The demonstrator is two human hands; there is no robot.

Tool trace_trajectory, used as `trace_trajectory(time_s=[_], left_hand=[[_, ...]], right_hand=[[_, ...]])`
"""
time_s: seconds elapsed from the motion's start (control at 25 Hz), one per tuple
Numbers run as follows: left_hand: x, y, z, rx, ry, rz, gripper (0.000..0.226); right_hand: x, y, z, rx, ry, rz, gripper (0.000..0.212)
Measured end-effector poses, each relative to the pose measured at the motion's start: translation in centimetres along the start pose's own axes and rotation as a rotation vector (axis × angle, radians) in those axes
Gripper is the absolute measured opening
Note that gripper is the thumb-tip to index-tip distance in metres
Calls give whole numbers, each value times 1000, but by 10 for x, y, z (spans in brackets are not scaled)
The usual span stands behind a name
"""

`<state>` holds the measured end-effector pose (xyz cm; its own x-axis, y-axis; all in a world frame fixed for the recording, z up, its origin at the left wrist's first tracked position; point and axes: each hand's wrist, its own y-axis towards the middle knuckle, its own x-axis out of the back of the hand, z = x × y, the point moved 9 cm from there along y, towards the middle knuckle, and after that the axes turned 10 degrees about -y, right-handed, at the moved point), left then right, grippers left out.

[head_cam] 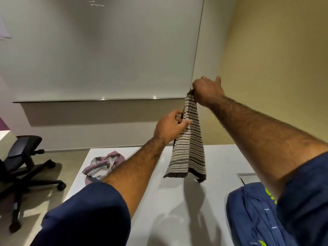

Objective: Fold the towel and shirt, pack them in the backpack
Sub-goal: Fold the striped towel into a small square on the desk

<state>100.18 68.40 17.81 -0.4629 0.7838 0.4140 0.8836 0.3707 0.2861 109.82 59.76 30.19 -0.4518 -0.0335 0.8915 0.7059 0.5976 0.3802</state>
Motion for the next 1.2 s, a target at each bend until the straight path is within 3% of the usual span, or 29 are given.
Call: trace_trajectory(time_s=[0.08, 0.2, 0.36, 0.48, 0.72, 1.2], left_hand=[[-7, -7, -4, -21, 198, -22, 45], [5, -13, 24, 38, 363, -92, 19], [68, -19, 100, 249, 466, -33, 23], [123, -13, 126, 306, 480, -69, 22], [199, 42, 104, 241, 551, -220, 16], [201, 104, 72, 115, 560, -314, 19]], right_hand=[[3, -1, -6, -40, 11, 8, 11], [11, 1, -12, -69, 37, -9, 3], [7, 3, -30, -73, 34, 23, 6], [-13, 5, -40, -75, 38, 51, 8], [-86, 13, -77, -84, 63, 205, 16], [-142, 54, -120, -99, 159, 220, 21]])
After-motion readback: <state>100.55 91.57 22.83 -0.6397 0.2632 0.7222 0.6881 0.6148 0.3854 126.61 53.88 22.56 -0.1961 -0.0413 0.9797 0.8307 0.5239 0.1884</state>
